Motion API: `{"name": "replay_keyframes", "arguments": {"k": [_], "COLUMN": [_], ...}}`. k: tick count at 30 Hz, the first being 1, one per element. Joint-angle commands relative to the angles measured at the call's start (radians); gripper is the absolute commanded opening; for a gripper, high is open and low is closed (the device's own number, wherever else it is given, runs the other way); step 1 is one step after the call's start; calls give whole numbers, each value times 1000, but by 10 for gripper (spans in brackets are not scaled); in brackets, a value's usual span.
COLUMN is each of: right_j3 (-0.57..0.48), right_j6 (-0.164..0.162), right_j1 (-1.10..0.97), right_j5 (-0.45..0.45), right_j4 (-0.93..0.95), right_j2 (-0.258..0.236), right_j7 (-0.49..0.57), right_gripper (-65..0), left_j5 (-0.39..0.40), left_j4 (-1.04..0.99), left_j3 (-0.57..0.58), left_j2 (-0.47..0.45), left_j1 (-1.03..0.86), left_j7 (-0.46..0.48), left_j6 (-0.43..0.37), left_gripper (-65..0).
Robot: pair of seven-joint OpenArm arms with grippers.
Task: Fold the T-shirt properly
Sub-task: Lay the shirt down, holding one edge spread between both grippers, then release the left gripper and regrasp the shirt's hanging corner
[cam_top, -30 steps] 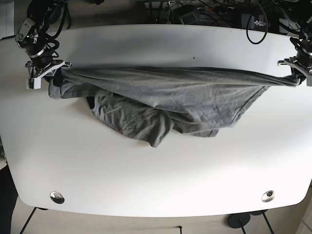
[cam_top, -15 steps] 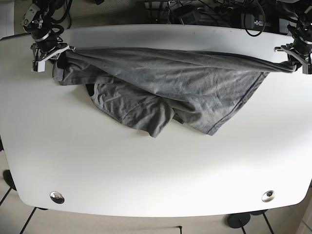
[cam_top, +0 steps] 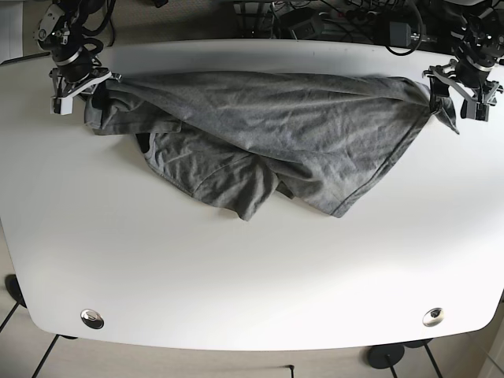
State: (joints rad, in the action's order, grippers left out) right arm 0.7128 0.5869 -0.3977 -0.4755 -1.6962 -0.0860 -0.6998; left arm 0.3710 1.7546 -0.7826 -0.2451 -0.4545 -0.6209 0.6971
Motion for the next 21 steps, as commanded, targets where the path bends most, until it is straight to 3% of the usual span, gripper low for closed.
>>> {"name": "replay_keyframes", "arguments": {"k": [1,3,8,11,17,21], "right_j3": [6,6,1,1,0,0], "right_j6": [6,6,6,6,6,6], "right_j1": [1,1,7,9,29,39], "right_j5": [-13,-13,-13,-13,-13,-13], "right_j4": [-23,-23,-23,-23,-23,-23], "right_j2": [-13,-13,-13,-14,-14,-14], "right_j7": [24,24,24,25,25,25], "right_gripper": [-626,-626,-626,-626,-626,-626], "left_j5": [16,16,6,6,-4,-108], "left_j4": [67,113,60,-60,-410,-632], "left_j3": [4,9,160,311,481,558], "left_j2": [-7,31,45,37,10,14], "left_j1": [-3,10,205,339,644,807], "left_j7": [22,22,22,23,26,26], "left_j6": [1,1,1,-23,-60,-52], "left_gripper": [-247,-247,-247,-247,-247,-247]}}
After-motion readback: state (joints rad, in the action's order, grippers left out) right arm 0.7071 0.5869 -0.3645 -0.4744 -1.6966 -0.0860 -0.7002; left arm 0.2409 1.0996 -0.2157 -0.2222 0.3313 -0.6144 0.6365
